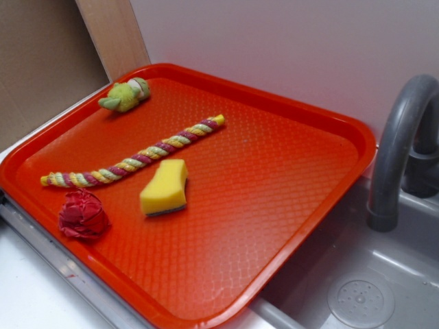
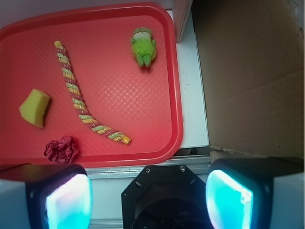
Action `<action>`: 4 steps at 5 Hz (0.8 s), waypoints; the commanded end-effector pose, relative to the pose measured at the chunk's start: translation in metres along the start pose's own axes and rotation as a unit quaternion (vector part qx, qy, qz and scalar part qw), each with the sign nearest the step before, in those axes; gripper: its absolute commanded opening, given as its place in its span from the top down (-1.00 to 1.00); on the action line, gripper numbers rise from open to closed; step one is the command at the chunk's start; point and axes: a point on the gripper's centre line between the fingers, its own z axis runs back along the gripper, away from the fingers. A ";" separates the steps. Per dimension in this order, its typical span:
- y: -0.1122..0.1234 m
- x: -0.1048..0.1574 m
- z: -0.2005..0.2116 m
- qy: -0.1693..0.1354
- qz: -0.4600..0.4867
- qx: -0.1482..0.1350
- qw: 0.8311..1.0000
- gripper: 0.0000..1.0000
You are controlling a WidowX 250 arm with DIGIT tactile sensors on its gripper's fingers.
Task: Grab the green animal.
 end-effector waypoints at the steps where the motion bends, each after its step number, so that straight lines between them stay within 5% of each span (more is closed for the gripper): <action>1: 0.000 0.000 0.000 0.000 0.000 0.000 1.000 -1.00; 2: 0.018 0.029 -0.016 -0.045 0.006 -0.003 0.999 -1.00; 4: 0.019 0.076 -0.044 -0.099 0.000 0.018 0.995 -1.00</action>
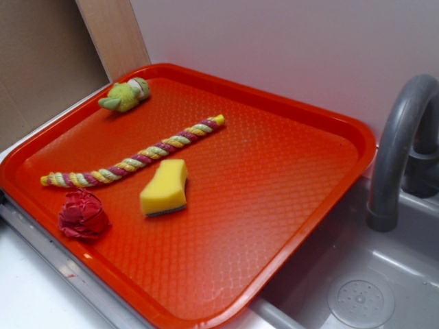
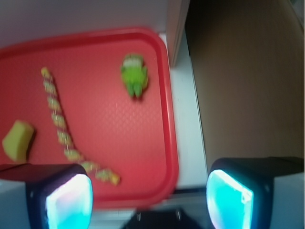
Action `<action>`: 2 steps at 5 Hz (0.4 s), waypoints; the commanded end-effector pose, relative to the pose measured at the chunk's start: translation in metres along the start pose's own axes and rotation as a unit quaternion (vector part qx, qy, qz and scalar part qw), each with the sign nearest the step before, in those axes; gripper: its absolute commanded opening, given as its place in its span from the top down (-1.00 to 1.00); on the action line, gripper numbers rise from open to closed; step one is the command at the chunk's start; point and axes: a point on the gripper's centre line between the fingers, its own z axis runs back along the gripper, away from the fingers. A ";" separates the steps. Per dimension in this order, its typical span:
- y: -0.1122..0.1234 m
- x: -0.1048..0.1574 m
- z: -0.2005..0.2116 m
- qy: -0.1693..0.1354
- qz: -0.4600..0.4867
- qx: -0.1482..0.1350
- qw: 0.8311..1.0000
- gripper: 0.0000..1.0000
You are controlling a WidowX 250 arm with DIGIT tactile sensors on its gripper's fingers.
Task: Grab the green animal.
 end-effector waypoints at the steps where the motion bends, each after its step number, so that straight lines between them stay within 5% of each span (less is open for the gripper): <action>1: -0.015 0.044 -0.044 -0.029 -0.027 0.004 0.999 -1.00; 2: -0.012 0.068 -0.076 -0.035 -0.007 0.005 0.999 -1.00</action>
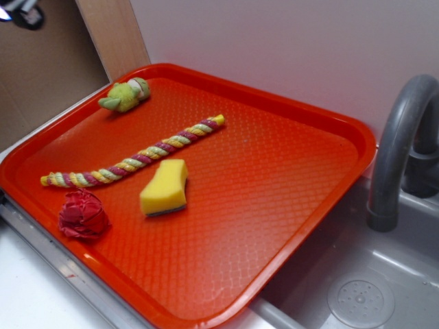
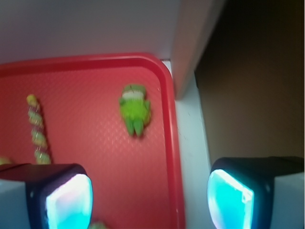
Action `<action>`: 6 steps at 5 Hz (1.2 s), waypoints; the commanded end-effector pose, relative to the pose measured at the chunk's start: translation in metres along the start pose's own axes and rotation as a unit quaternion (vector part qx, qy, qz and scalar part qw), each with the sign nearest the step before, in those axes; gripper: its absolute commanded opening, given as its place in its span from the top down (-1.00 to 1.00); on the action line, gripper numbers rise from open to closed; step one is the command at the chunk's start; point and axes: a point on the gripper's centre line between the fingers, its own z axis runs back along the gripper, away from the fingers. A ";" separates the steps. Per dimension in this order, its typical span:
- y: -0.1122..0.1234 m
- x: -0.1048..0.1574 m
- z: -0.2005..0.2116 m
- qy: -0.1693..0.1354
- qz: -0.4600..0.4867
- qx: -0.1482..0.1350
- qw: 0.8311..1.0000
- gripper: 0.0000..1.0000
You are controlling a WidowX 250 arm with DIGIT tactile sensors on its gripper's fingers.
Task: Grab the green animal.
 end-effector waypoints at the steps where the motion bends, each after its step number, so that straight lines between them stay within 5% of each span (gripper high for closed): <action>1: 0.004 0.046 -0.059 -0.018 0.019 -0.013 1.000 -1.00; 5: -0.025 0.048 -0.161 0.060 -0.043 -0.067 0.995 -1.00; 6: -0.034 0.042 -0.161 0.071 -0.065 -0.060 0.994 1.00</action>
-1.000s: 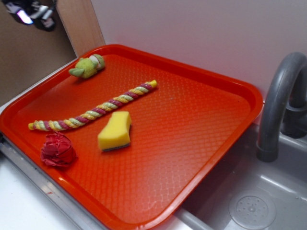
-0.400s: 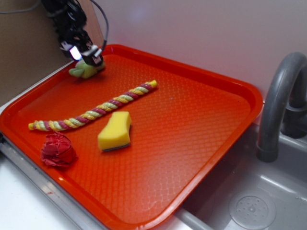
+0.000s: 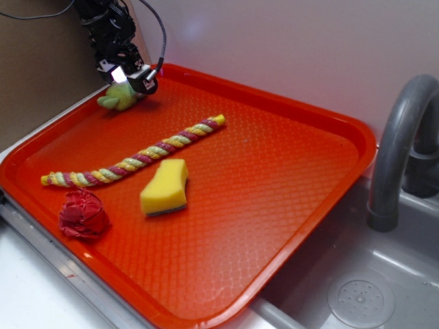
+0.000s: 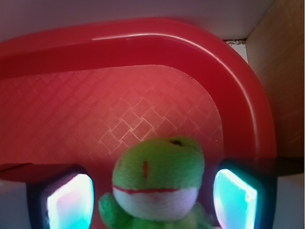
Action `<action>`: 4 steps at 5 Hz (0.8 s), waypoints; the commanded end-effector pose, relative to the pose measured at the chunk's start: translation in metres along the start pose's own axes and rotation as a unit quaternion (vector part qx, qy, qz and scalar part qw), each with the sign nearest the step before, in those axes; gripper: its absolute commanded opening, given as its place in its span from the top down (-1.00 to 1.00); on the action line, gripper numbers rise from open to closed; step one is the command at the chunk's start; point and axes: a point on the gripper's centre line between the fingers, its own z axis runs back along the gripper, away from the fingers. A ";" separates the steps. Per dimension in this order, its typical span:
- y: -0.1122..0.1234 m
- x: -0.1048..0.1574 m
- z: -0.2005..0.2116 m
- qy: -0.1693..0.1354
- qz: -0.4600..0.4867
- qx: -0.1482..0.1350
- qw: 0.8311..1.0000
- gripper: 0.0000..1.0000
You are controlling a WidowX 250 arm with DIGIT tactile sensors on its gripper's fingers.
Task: Grab the green animal.
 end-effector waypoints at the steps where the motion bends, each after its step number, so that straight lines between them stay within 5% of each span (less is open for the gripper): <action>1: -0.013 -0.008 -0.018 0.026 -0.049 0.023 0.998 1.00; 3: -0.021 -0.015 -0.006 0.038 -0.064 0.085 0.994 1.00; 4: -0.026 -0.020 0.046 0.019 -0.016 0.060 0.998 1.00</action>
